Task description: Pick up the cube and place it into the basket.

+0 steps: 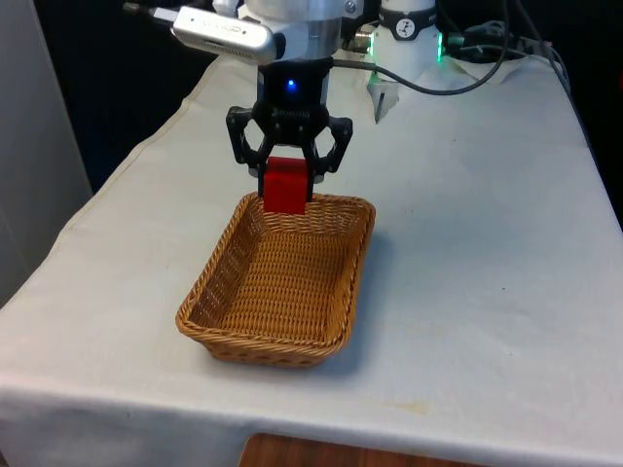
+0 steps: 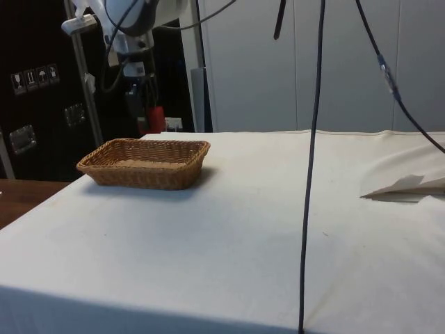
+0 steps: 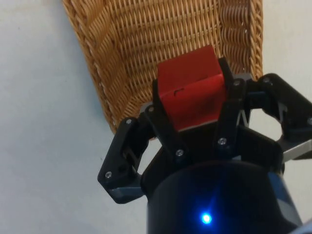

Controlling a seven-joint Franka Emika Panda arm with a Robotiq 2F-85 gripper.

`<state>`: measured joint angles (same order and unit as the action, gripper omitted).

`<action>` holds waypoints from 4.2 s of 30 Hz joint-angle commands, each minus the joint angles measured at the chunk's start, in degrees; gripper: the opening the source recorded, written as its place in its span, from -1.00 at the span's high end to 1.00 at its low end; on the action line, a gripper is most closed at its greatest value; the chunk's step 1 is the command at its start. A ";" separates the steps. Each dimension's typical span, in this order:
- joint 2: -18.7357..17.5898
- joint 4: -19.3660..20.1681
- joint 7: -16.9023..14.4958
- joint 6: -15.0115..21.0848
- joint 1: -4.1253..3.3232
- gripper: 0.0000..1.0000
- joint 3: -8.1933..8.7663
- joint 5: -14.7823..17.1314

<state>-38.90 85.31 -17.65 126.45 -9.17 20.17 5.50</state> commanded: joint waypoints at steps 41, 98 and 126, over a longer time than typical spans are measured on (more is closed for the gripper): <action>-11.52 -9.63 -6.30 0.57 2.18 0.97 -0.29 11.06; -9.97 -12.32 -6.36 -3.61 1.89 -1.00 1.49 10.94; -0.34 -2.41 -5.73 -4.93 -0.23 -1.00 1.78 10.03</action>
<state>-39.82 82.10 -23.72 121.01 -8.94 21.72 15.87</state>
